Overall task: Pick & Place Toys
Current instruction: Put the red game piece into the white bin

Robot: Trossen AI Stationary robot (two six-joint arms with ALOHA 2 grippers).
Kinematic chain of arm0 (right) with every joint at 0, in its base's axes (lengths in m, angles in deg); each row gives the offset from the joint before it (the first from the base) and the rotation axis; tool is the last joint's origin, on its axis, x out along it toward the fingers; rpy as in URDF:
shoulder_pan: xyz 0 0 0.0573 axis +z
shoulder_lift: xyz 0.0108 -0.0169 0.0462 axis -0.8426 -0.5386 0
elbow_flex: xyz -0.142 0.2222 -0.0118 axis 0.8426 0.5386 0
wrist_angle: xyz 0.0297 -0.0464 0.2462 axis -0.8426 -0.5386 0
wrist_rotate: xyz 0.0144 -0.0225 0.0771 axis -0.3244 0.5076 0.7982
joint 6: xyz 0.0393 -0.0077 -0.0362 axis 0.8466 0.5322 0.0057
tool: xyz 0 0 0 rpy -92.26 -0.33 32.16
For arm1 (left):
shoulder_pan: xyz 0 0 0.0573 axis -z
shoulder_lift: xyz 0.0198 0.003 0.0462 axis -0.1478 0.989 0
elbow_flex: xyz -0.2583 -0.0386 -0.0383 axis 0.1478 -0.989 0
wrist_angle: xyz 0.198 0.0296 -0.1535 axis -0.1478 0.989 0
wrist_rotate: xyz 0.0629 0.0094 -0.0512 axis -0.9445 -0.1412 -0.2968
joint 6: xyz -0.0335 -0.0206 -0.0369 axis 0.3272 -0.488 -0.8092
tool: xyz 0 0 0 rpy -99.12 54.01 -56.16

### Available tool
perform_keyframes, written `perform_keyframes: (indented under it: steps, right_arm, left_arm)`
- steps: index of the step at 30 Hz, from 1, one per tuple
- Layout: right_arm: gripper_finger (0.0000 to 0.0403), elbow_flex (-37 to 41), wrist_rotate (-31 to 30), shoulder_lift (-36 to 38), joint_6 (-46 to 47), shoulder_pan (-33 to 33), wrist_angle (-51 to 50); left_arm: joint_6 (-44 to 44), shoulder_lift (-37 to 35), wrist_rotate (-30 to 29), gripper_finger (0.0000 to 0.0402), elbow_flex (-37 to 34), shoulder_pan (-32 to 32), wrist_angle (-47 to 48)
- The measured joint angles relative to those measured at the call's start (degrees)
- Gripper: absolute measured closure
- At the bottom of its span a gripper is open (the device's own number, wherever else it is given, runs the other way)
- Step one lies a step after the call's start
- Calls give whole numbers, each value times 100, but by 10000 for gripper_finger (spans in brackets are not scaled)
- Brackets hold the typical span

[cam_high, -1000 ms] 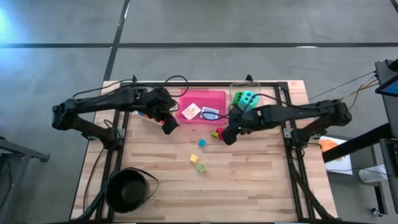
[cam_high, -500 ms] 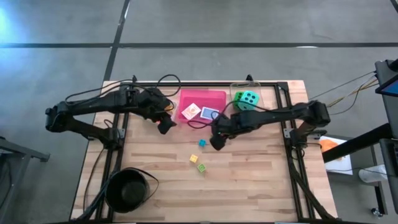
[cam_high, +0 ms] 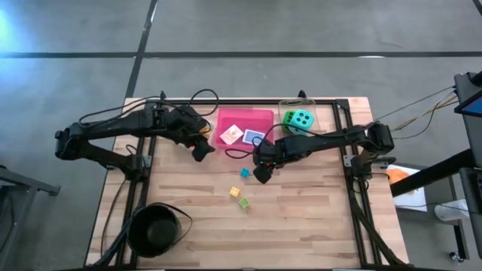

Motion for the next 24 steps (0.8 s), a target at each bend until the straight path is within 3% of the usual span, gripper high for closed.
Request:
perform_keyframes:
  steps: [14, 24]
  right_arm:
    - [145, 50, 60, -431, -1436, -31, 250]
    - [145, 61, 215, -664, -1693, -31, 257]
  left_arm:
    - [3, 0, -1, 99, 0, 0, -68]
    - [-2, 0, -2, 99, 0, 0, -77]
